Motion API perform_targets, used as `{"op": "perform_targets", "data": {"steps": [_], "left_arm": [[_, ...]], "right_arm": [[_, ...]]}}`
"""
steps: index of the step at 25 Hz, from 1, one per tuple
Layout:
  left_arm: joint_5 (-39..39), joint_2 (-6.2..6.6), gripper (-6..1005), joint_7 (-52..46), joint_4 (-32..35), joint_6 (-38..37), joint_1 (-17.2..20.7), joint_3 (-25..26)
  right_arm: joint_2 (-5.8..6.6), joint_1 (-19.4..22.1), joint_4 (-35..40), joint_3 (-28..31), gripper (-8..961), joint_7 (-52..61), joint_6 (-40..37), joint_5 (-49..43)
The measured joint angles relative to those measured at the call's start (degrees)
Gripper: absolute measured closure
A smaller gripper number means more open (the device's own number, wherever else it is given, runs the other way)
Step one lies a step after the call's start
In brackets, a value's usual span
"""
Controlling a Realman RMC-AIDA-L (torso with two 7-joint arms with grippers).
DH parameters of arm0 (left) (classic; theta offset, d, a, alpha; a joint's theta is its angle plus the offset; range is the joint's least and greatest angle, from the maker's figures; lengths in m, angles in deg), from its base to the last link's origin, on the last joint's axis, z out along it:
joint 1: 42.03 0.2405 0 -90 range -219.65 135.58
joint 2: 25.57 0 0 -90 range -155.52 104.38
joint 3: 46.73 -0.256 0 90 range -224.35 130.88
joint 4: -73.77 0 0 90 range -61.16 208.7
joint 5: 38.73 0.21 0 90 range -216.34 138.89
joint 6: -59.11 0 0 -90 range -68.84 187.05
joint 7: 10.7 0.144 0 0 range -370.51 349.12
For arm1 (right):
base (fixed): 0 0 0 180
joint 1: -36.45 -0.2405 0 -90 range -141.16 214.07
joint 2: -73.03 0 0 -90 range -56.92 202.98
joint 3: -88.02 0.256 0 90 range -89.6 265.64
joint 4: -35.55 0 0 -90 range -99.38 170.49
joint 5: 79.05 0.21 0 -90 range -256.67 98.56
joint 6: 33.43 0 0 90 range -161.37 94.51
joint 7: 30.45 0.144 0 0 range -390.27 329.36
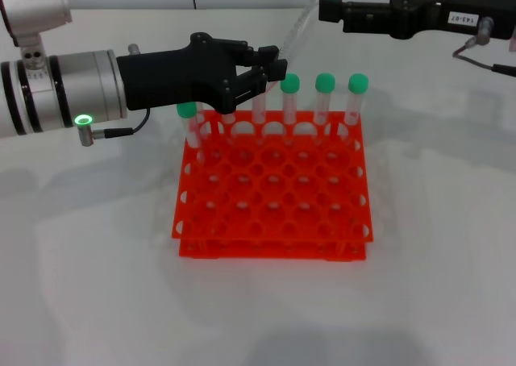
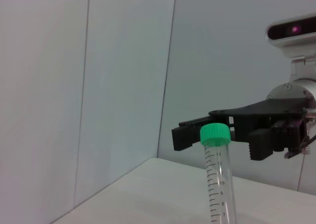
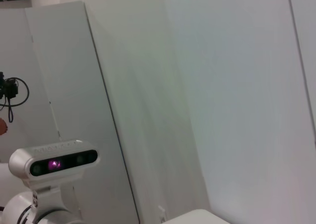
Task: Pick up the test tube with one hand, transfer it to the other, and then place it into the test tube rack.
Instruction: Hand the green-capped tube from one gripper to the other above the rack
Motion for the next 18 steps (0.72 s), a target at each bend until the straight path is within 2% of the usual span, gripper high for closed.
{"op": "perform_targets", "data": {"steps": [18], "left_arm": [[-0.07,0.01,809,0.17,0.0,0.0,-0.36,0.1]], "right_arm": [[-0.07,-0.78,-0.09,-2.1,142,0.28,0.58,1.61]]}}
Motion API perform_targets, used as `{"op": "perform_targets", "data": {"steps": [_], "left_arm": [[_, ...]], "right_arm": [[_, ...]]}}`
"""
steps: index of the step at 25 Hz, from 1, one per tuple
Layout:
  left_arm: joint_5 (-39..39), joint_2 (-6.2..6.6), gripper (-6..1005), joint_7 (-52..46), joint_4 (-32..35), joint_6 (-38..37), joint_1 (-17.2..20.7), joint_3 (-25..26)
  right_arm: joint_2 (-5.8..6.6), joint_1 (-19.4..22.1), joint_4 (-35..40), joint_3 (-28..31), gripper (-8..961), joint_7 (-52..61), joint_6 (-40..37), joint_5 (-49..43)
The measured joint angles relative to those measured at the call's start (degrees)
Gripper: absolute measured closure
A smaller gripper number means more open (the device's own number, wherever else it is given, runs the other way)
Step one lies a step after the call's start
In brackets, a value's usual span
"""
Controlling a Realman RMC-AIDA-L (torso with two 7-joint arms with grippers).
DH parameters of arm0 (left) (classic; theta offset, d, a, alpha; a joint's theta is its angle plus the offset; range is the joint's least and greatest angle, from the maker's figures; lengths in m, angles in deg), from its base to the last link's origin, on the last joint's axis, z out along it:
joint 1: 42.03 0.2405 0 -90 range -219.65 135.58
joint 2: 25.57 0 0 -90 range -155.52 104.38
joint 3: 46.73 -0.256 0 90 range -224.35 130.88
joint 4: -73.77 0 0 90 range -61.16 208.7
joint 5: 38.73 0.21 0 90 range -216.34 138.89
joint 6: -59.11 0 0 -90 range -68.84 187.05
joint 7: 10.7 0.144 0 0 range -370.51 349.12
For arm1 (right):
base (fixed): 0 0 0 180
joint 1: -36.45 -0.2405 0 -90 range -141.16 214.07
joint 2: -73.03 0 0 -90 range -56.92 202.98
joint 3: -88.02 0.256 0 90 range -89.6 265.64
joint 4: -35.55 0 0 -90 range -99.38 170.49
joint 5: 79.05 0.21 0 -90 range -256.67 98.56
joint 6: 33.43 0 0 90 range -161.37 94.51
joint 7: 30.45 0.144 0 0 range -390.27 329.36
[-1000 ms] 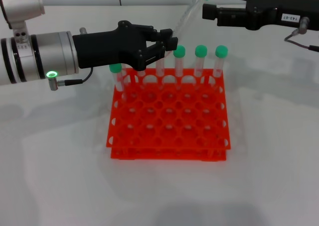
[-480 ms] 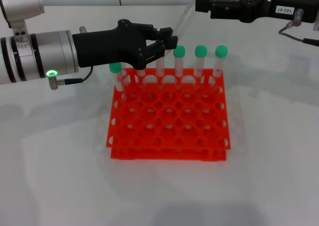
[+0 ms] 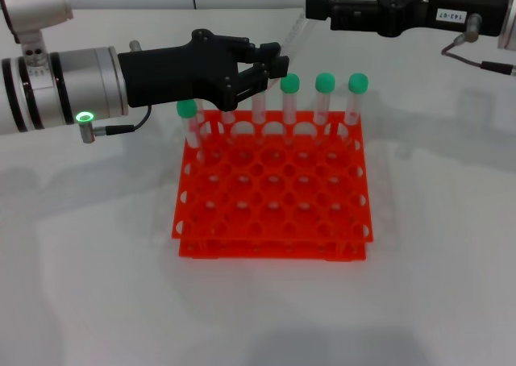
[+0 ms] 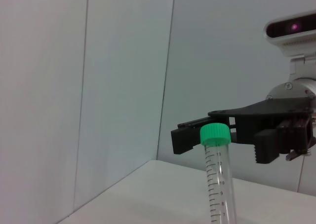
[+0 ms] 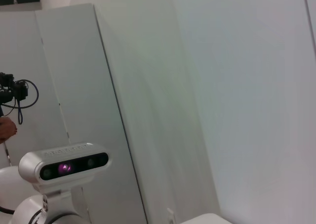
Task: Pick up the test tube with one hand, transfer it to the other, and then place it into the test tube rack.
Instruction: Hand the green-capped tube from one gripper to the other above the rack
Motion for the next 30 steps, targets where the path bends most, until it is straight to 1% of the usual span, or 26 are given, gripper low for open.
{"op": "perform_targets", "data": {"steps": [3,11,17,22,28,30], "left_arm": [[-0.01,-0.02,809,0.0,0.0,0.0,0.01,-0.04],[-0.01,-0.14,809,0.0,0.0,0.0,0.01,-0.21],[-0.01,-0.26,809,0.0,0.0,-0.02,0.05,-0.2],[-0.01,-0.26,808,0.0,0.0,-0.06,0.06,-0.2],[0.01,-0.27,808,-0.01,0.0,-0.08,-0.05,-0.2],[0.01,-0.27,808,0.0,0.0,-0.08,-0.05,-0.2]], "right_arm": [[0.0,-0.04,0.0,-0.02,142,0.03,0.12,0.0],[0.0,-0.13,0.0,-0.04,249,0.11,0.15,0.0],[0.0,-0.14,0.0,-0.04,305,0.11,0.21,0.04],[0.0,-0.12,0.0,-0.04,505,0.12,0.22,0.05],[-0.01,-0.16,0.0,-0.04,631,0.12,0.26,0.09],[0.0,-0.16,0.0,-0.03,639,0.12,0.27,0.09]]}}
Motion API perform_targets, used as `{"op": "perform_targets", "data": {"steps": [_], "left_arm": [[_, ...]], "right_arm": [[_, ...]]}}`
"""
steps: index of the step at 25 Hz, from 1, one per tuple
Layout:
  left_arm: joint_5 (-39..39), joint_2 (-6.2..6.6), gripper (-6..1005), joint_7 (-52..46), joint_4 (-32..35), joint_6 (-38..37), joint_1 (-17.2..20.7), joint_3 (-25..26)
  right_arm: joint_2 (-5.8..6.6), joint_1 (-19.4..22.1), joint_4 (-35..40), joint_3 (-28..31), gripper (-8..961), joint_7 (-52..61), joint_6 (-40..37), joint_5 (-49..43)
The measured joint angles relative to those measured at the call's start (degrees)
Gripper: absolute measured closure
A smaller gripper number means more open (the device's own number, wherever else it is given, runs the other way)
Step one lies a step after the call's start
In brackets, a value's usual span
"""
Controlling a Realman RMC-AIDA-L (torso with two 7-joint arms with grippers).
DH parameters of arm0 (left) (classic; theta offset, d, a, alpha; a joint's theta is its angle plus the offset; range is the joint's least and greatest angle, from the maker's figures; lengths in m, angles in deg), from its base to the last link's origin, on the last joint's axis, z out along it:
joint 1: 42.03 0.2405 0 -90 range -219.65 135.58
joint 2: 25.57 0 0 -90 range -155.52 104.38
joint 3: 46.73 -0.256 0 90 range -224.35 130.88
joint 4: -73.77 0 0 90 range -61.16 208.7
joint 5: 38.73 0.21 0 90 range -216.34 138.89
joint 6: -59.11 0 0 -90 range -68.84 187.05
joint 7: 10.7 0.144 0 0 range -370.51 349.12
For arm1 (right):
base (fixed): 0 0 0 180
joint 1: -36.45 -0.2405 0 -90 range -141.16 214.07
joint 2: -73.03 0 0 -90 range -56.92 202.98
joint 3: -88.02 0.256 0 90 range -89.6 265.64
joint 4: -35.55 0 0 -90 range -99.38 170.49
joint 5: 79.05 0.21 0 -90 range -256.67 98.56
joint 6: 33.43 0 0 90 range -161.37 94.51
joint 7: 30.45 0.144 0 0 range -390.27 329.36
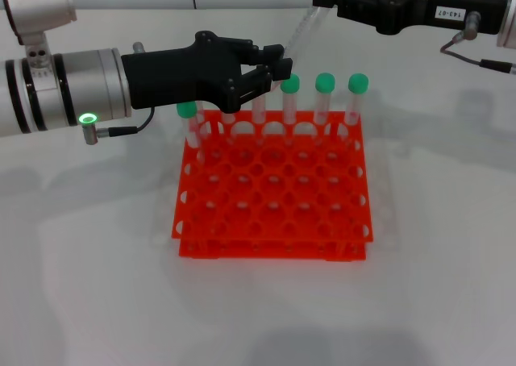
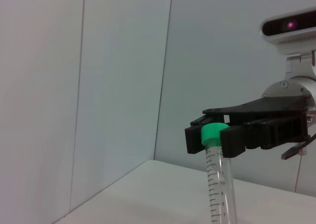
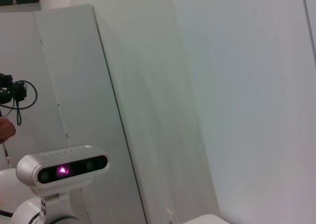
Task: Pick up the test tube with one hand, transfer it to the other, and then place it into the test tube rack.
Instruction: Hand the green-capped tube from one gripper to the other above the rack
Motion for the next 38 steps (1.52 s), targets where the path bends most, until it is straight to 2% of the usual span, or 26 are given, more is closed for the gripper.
{"op": "perform_targets", "data": {"steps": [22,33,38], "left_arm": [[0.0,-0.33,808,0.01,0.01,-0.19,-0.16,-0.09],[-0.05,-0.44,937,0.55,0.01,-0.73,0.06,-0.02],[-0.05,-0.44,946,0.6,0.01,-0.45,0.25,-0.06]], "right_arm": [[0.03,-0.95,0.61,-0.93,677,0.02,-0.81,-0.02],[0.14,-1.16,0.89,-2.31,687,0.06,-1.21,1.38],[0.13,-1.29,1.04,-2.35,687,0.08,-1.21,1.44]]}}
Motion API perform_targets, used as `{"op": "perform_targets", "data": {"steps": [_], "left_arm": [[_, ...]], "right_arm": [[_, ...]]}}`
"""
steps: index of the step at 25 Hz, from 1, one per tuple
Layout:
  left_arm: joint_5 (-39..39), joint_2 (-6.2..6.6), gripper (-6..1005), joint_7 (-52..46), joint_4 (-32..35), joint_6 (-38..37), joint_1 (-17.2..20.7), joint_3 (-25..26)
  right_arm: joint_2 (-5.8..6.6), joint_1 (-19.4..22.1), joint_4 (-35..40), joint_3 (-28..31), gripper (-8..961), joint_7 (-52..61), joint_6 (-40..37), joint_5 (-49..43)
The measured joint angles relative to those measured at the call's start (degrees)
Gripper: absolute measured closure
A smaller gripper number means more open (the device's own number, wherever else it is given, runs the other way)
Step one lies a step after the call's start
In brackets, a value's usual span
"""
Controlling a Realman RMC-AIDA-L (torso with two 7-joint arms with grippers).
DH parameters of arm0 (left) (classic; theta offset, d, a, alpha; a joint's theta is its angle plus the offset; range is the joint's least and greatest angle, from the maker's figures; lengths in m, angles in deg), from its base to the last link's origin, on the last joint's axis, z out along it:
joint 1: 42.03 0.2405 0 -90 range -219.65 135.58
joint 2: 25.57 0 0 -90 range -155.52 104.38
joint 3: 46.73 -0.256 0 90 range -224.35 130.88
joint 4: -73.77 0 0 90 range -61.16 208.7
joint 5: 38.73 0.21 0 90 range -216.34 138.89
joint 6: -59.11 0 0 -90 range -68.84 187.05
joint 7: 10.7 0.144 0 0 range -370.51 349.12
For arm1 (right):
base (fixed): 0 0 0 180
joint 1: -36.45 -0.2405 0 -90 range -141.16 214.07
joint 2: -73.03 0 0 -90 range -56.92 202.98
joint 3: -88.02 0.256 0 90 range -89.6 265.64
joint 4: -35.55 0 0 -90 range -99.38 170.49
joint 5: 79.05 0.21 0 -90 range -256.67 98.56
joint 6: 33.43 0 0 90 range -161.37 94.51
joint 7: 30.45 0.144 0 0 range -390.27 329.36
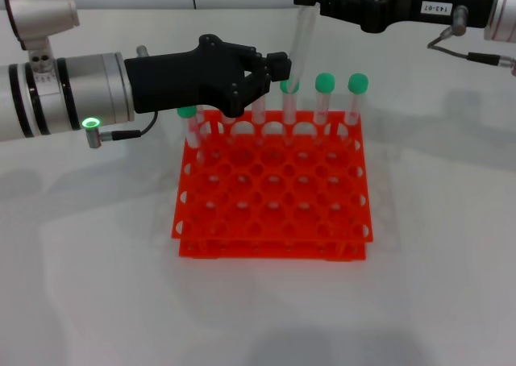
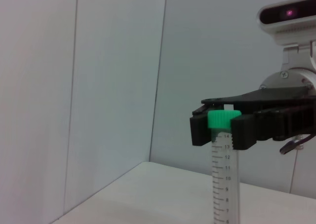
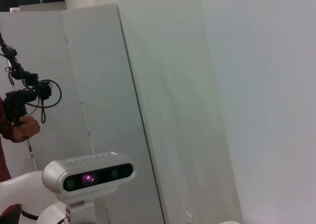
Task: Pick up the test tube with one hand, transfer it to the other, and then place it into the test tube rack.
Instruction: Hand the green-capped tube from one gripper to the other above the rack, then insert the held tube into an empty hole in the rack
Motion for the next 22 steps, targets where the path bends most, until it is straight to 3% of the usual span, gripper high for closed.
{"op": "perform_targets", "data": {"steps": [8,14,22], "left_arm": [[0.01,0.0,943,0.02,0.0,0.17,0.07,0.02],[-0.1,-0.1,818,-0.18,0.0,0.25,0.07,0.38],[-0.48,-0.14,430,-0.72,1.01,0.07,0.41,0.41]], "right_arm": [[0.08,-0.25,0.02,-0.03,688,0.01,0.02,0.08],[0.13,-0.35,0.02,-0.03,688,0.0,0.02,0.11],[0.14,-0.36,0.02,-0.03,687,0.0,0.08,0.11]]}}
